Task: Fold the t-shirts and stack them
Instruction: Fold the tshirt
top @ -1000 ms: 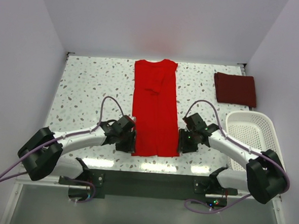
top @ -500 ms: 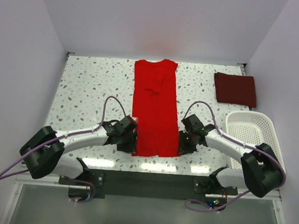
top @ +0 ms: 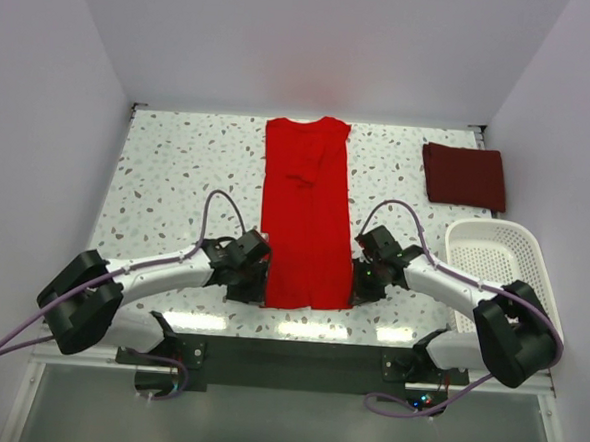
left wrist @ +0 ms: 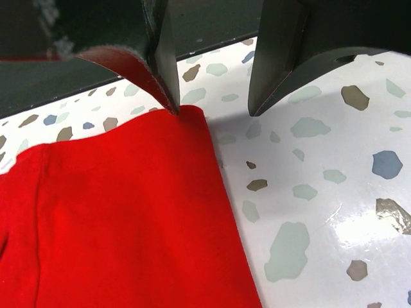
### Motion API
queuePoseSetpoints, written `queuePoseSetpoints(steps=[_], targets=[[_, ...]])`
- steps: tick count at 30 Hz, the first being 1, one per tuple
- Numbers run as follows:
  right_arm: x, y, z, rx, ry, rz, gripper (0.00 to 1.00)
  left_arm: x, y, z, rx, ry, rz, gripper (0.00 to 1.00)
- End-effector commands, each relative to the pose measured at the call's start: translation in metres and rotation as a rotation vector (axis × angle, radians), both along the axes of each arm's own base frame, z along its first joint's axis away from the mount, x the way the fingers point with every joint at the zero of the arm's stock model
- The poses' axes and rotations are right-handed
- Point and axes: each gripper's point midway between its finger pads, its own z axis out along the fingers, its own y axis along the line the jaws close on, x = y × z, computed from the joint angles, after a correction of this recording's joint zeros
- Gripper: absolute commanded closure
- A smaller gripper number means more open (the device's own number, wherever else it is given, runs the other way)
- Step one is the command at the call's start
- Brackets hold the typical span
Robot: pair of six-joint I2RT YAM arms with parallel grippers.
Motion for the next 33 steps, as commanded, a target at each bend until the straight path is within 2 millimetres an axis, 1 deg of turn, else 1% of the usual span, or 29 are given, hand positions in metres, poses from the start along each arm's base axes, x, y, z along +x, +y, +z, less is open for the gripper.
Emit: queuePoseSetpoints(steps=[1,2,6,9,13,18,23,24,27,28,29,30,31,33], targets=[[-0.014,-0.014,-0.02,-0.072,0.037,0.021,1.0,0.01,-0.008,0.005,-0.005,-0.022,0.021,0.49],[-0.015,-0.014,-0.02,-0.071,0.036,0.024,1.0,0.01,-0.01,0.004,-0.006,-0.019,0.022,0.51],[-0.014,-0.014,-0.018,-0.071,0.031,0.025,1.0,0.015,-0.016,0.011,-0.015,-0.035,0.022,0.51],[-0.014,-0.013,-0.018,-0.07,0.029,0.031,1.0,0.016,-0.017,0.013,-0.014,-0.034,0.025,0.54],[-0.014,-0.012,-0.019,-0.067,0.032,0.034,1.0,0.02,-0.015,0.011,0.005,-0.055,0.039,0.55],[-0.014,-0.012,-0.018,-0.069,0.028,0.037,1.0,0.014,-0.009,-0.007,0.054,-0.007,0.024,0.55],[-0.015,-0.014,-0.018,-0.087,0.029,0.037,1.0,0.005,-0.006,-0.021,0.087,0.032,-0.008,0.6],[-0.015,-0.015,-0.019,-0.091,0.03,0.037,1.0,0.002,-0.004,-0.025,0.102,0.045,-0.015,0.62],[-0.015,-0.016,-0.017,-0.11,0.025,0.046,1.0,-0.007,0.003,-0.033,0.134,0.07,-0.028,0.74],[-0.015,-0.018,-0.016,-0.125,0.019,0.048,1.0,-0.009,0.005,-0.034,0.14,0.073,-0.029,0.85],[-0.018,-0.02,-0.014,-0.131,0.022,0.053,1.0,-0.014,0.009,-0.038,0.152,0.083,-0.034,0.91],[-0.02,-0.018,-0.011,-0.131,0.024,0.067,1.0,-0.021,0.009,-0.037,0.142,0.109,-0.042,0.96],[-0.028,-0.02,-0.009,-0.141,0.046,0.077,1.0,-0.026,0.012,-0.037,0.15,0.121,-0.042,1.0],[-0.038,-0.017,-0.001,-0.133,0.051,0.112,1.0,-0.044,0.023,-0.038,0.187,0.146,-0.059,1.0]])
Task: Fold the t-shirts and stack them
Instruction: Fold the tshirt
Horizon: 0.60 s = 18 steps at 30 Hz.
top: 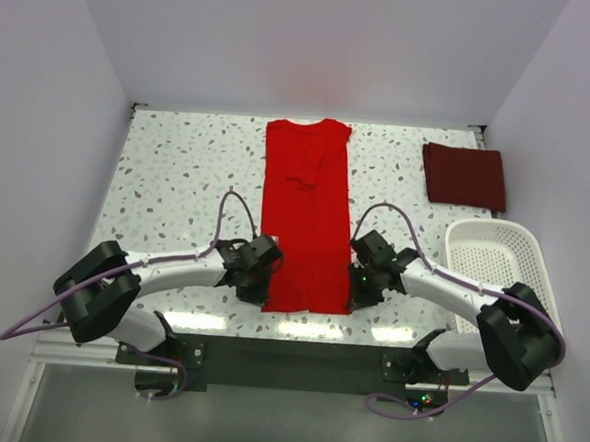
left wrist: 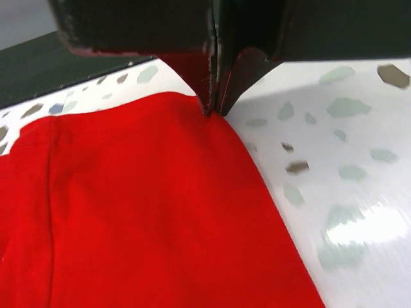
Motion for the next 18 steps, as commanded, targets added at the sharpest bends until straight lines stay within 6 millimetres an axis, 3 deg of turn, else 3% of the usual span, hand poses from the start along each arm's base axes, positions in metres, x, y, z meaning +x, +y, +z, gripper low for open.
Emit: queuePoseSetpoints(steps=[1,5,8,9,11,12,15,16,18], targets=[[-0.036,-0.024,0.001,-0.124,0.071,0.048,1.0,-0.051,0.039,-0.02,0.14,0.116,-0.025,1.0],[-0.065,-0.02,0.018,-0.143,0.084,0.079,1.0,-0.104,0.046,-0.014,0.158,0.158,-0.088,1.0],[-0.076,-0.02,0.024,-0.138,0.086,0.089,1.0,-0.119,0.041,-0.008,0.12,0.182,-0.085,1.0],[-0.071,-0.019,0.027,-0.137,0.058,0.082,1.0,-0.116,0.035,-0.004,0.09,0.169,-0.082,1.0],[-0.062,-0.02,0.037,-0.146,0.013,0.07,1.0,-0.1,0.021,0.008,0.041,0.112,-0.066,1.0],[-0.047,-0.014,0.051,-0.139,-0.05,0.055,1.0,-0.089,0.015,0.013,0.024,0.084,-0.054,1.0],[-0.004,-0.005,0.081,-0.127,-0.244,-0.007,1.0,-0.043,0.002,0.035,-0.04,-0.007,-0.028,1.0],[0.011,-0.005,0.086,-0.155,-0.305,-0.015,1.0,-0.013,0.001,0.05,-0.057,-0.075,0.0,1.0],[0.036,0.002,0.109,-0.147,-0.381,-0.032,1.0,0.019,0.003,0.065,-0.06,-0.145,0.026,1.0]])
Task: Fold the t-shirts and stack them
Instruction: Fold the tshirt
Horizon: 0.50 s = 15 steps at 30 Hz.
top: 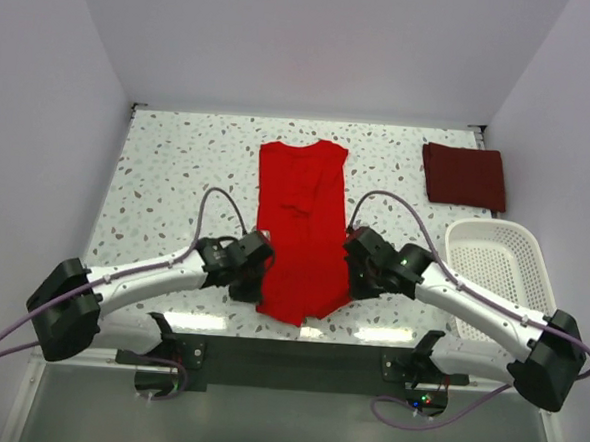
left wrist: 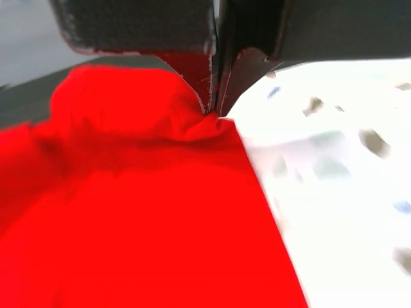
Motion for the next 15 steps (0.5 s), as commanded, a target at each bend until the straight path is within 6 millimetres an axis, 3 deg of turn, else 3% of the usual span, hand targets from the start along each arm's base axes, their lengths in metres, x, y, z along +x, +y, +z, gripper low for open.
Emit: queuePoseSetpoints(steps=[1,7,11,15], targets=[[0.062,0.004,0.044,-0.025,-0.244,-0.058,1.0,0.08,-0.002,0.049,-0.036,-0.214,0.035,1.0],[0.134,0.018,0.061,0.048,-0.321,-0.09,1.0,0.171,0.015,0.083,-0.009,-0.389,0.135,1.0],[0.167,0.026,0.064,0.065,-0.369,-0.102,1.0,0.21,0.019,0.089,-0.007,-0.475,0.191,1.0],[0.194,0.032,0.061,0.084,-0.385,-0.102,1.0,0.235,0.025,0.074,0.02,-0.49,0.214,1.0]])
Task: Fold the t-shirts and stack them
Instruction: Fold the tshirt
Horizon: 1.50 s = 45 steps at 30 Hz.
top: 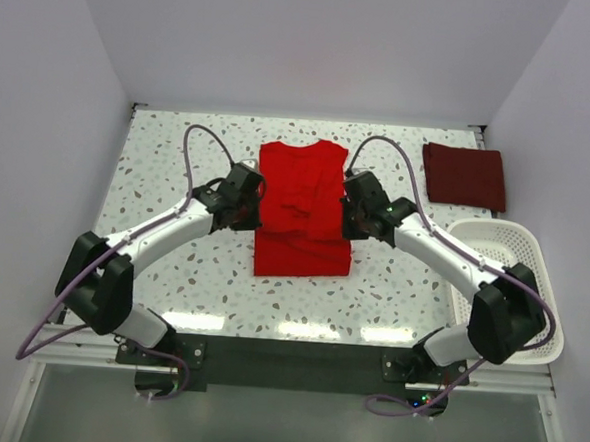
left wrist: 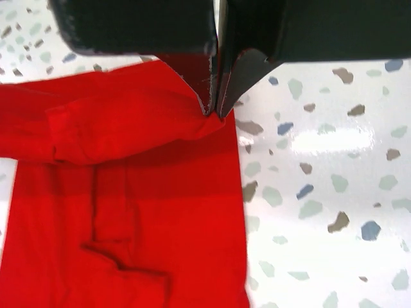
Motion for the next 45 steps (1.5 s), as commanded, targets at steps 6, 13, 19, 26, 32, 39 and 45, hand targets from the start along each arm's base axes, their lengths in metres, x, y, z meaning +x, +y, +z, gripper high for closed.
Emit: queuePoseSetpoints(steps=[6,13,19,26,32,39,45], targets=[[0.067,0.012,0.013,0.066,-0.124,0.015,1.0,0.062,0.003,-0.004,0.022,-0.125,0.027,1.0],[0.087,0.011,-0.007,0.072,-0.106,0.024,1.0,0.084,0.003,-0.011,0.013,-0.157,0.037,1.0],[0.092,0.008,-0.039,0.045,-0.054,0.017,1.0,0.088,0.0,-0.038,0.032,-0.107,0.036,0.96],[0.098,0.002,-0.039,0.002,-0.055,0.013,0.75,0.086,0.003,-0.037,0.047,-0.1,0.043,0.64],[0.089,0.007,0.003,0.02,-0.159,0.046,0.62,0.065,0.009,0.002,0.009,-0.116,0.075,0.46],[0.067,0.05,-0.001,0.095,-0.187,0.149,0.72,0.005,-0.039,-0.004,-0.056,-0.115,-0.049,0.6],[0.059,0.083,-0.036,0.144,-0.128,0.192,0.84,-0.015,-0.062,-0.047,-0.079,-0.046,-0.121,0.74]])
